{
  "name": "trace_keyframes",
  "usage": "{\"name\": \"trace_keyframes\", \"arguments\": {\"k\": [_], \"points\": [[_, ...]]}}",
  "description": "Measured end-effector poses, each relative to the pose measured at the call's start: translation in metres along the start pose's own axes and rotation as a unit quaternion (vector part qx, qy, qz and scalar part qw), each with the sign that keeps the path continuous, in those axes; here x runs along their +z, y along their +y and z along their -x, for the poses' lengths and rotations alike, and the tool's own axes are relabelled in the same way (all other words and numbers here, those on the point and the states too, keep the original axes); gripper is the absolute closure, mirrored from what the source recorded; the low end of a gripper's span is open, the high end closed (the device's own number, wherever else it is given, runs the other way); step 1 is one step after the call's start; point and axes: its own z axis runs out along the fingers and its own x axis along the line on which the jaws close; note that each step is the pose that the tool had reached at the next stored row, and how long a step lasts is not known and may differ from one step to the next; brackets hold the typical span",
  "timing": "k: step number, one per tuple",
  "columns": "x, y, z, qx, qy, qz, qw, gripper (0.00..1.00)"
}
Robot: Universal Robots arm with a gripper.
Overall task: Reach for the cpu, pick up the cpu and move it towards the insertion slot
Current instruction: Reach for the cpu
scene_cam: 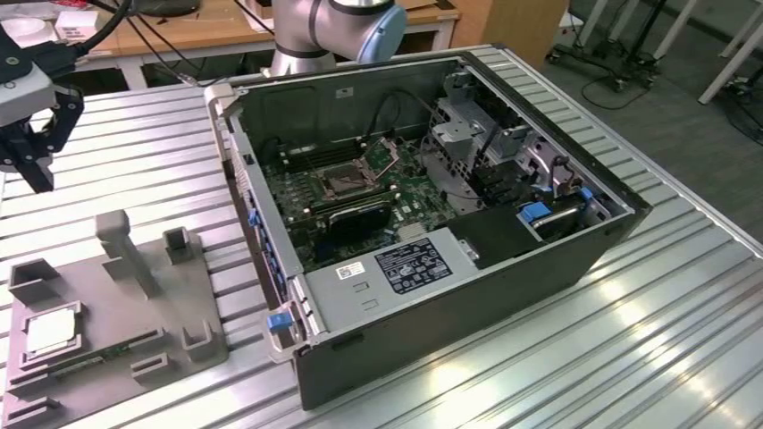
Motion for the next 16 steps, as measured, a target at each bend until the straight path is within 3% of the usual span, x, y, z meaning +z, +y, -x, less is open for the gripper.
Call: {"name": "trace_keyframes", "arguments": {"k": [1,5,6,16], "points": [[0.001,0.0001,-0.0106,0.0,0.0,0.0,1.0,0.89],[0.0013,0.0002,-0.0143,0.0,0.0,0.0,1.0,0.89],[0.0021,0.0003,-0.0201,0.0,0.0,0.0,1.0,0.89],[0.0037,0.0003,-0.024,0.0,0.0,0.0,1.0,0.89]]}}
